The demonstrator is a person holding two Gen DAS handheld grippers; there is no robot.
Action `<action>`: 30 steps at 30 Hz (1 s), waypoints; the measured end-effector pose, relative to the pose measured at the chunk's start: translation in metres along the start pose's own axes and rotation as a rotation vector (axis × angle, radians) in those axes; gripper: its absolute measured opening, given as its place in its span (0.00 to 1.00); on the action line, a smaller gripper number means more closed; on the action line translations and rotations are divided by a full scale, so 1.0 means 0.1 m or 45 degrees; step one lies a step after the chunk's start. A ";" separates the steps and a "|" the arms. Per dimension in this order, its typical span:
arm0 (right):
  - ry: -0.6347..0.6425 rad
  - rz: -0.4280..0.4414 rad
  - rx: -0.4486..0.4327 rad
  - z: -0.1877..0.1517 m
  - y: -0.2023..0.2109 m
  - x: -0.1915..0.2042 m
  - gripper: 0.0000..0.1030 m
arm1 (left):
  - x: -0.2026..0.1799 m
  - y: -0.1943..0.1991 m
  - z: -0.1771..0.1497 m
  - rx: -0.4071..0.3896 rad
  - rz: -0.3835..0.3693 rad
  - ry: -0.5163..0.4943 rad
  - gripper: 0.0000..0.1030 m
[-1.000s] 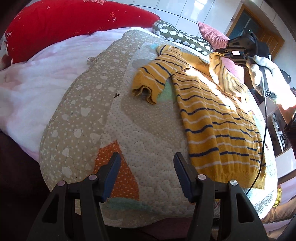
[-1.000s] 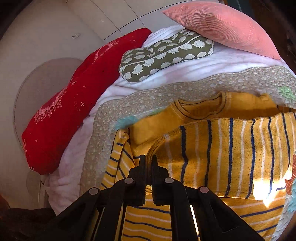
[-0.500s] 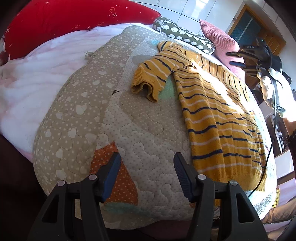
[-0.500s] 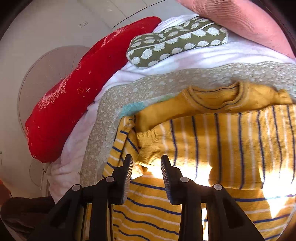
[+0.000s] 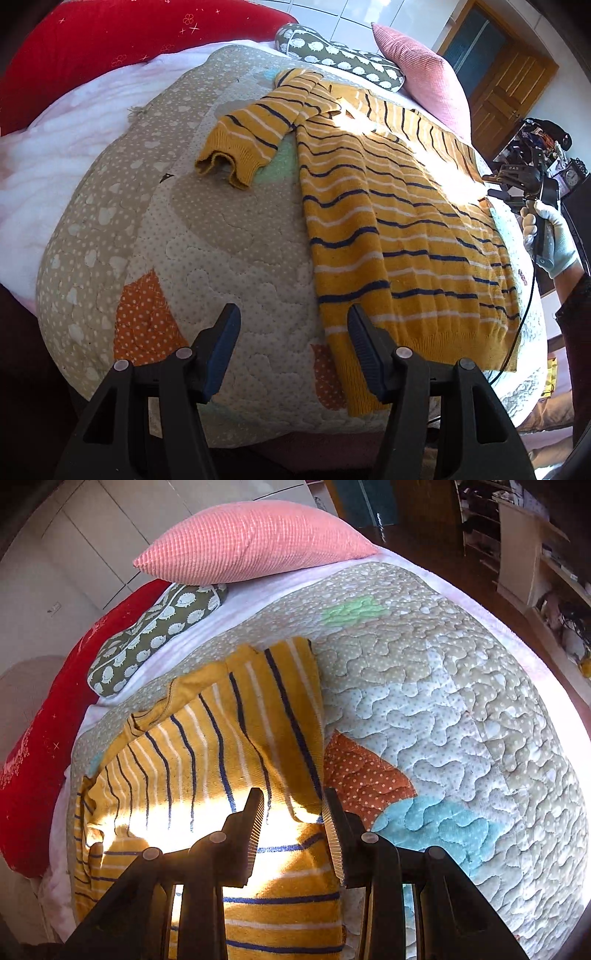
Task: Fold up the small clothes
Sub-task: 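Lift the sleeve and fold it across the sweater body with the right tool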
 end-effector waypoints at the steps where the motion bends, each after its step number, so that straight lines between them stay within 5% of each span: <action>1: -0.007 0.025 0.032 -0.04 -0.07 0.00 0.31 | 0.00 0.01 0.00 -0.001 0.013 -0.004 0.58; 2: -0.003 -0.006 0.021 -0.03 -0.10 -0.04 0.19 | 0.01 0.03 -0.01 -0.003 0.029 -0.006 0.58; 5: 0.036 -0.240 -0.037 0.02 -0.10 -0.27 0.19 | 0.12 0.07 0.01 -0.014 0.060 0.020 0.58; 8: 0.064 -0.284 -0.114 0.02 0.14 -0.19 0.20 | 0.29 0.08 0.06 -0.033 0.067 0.079 0.58; 12: 0.271 -0.127 -0.117 -0.23 0.43 0.51 0.20 | 0.50 -0.01 0.07 -0.031 0.048 0.157 0.58; 15: 0.403 0.048 -0.016 -0.56 0.38 1.24 0.23 | 0.57 -0.03 0.05 -0.038 0.009 0.189 0.58; 22: 0.685 0.405 0.341 -2.06 -0.03 2.91 0.26 | 0.78 0.20 -0.02 -0.101 0.015 0.189 0.58; 26: 1.016 0.422 0.366 -2.95 -0.16 3.44 0.26 | 1.00 0.37 -0.06 -0.143 0.041 0.212 0.58; 30: 1.278 0.335 0.326 -3.44 -0.36 3.68 0.32 | 1.22 0.42 -0.10 -0.153 0.055 0.262 0.58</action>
Point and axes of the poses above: each gripper's, at about its wrist camera, not at the fingertips, and y roughly against the way its jaws point, x to its left, z to its top, the point moved 9 cm from there along -y, roughly the way its jaws point, and after that the axes turned 4 degrees about -y, right-handed, at the moved point
